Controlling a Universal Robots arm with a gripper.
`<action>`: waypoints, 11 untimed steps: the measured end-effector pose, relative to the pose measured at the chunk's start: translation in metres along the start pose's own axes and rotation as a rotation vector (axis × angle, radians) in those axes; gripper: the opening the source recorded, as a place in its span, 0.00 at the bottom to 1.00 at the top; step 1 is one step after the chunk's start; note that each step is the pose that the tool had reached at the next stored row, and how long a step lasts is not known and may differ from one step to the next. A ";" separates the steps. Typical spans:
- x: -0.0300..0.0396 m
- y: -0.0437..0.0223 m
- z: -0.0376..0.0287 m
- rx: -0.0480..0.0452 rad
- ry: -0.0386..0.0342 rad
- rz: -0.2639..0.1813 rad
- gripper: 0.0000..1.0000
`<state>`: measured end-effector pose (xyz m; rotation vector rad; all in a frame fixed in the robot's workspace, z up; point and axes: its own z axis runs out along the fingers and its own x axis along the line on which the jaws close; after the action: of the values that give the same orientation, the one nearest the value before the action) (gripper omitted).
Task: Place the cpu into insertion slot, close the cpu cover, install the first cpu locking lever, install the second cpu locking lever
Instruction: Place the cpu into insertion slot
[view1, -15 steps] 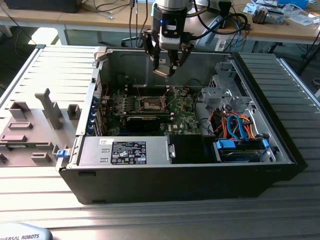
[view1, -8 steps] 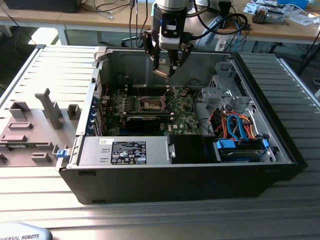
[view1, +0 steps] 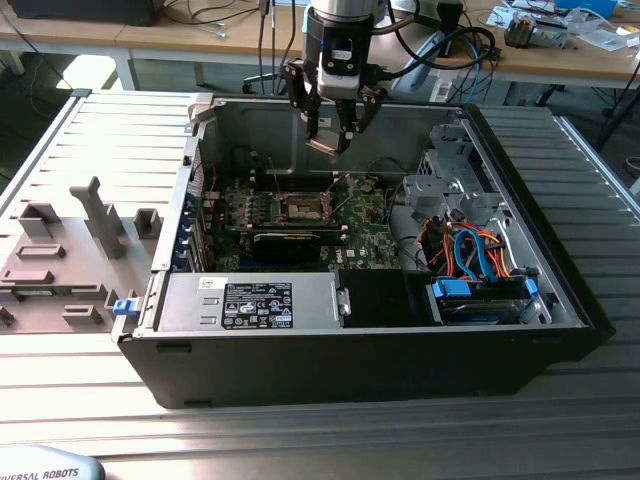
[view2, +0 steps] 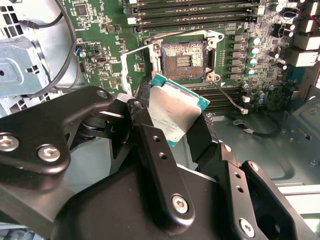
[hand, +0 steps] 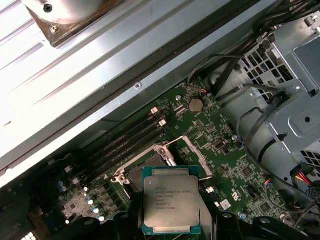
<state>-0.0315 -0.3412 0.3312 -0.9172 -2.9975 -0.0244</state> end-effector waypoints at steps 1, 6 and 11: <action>0.0000 0.0000 0.0000 0.0001 -0.0001 0.001 0.54; 0.0000 0.0000 0.0000 0.0004 -0.0004 0.003 0.54; 0.0000 0.0000 0.0001 0.0007 -0.0006 0.006 0.54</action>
<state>-0.0315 -0.3412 0.3311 -0.9259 -2.9952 -0.0230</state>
